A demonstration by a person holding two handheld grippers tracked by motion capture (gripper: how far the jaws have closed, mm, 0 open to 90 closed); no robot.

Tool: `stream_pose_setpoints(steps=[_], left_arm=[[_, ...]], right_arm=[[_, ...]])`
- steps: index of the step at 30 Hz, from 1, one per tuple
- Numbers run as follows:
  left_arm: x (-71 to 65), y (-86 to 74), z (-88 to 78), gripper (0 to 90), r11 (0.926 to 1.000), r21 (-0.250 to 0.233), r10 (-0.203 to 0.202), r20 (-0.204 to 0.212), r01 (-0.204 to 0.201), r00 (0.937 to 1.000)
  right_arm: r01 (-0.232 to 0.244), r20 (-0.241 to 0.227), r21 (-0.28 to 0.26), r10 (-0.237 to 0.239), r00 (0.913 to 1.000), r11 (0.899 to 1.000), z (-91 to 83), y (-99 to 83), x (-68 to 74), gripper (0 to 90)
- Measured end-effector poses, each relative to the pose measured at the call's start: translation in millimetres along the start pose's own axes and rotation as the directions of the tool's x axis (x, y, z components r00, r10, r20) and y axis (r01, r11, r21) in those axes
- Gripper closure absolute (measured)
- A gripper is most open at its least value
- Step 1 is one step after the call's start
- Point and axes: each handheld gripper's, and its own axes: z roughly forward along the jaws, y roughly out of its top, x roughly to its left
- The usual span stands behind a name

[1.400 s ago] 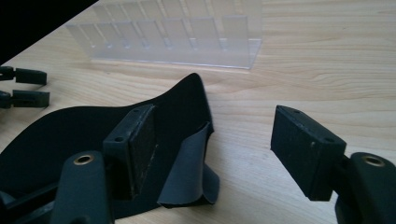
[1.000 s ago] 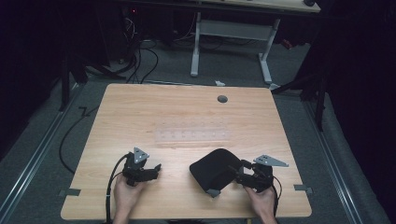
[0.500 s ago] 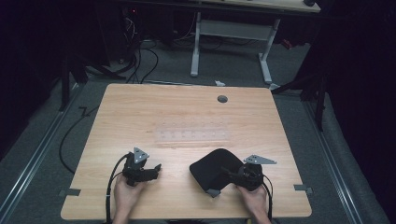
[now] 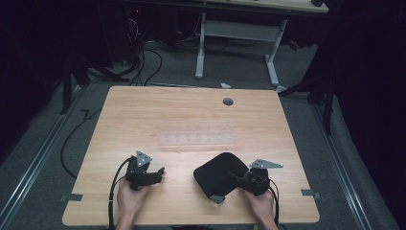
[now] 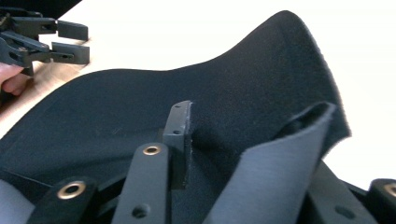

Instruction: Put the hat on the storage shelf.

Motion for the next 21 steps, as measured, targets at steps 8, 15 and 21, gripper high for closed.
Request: stream_pose_setpoints(steps=[8, 15, 21], left_arm=[[-0.2, 0.1, 0.2, 19.7, 1.0, 0.005, 0.0, 0.003, 0.0, 1.0], [-0.8, -0.2, -0.3, 22.0, 1.0, 0.001, 0.001, 0.001, -0.001, 1.0], [-2.0, -0.5, -0.3, 24.2, 1.0, 0.0, 0.007, 0.016, -0.007, 0.9998]], right_arm=[[-0.021, -0.051, -0.018, 0.02, 0.9985, 1.0, -4.9, 0.6, -1.1, 77.3], [-0.039, -0.086, -0.03, 0.036, 0.9956, 0.999, -11.5, 1.8, -1.3, 81.1], [-0.011, -0.091, -0.021, 0.009, 0.9958, 1.0, -14.9, 10.1, 1.8, 81.8]])
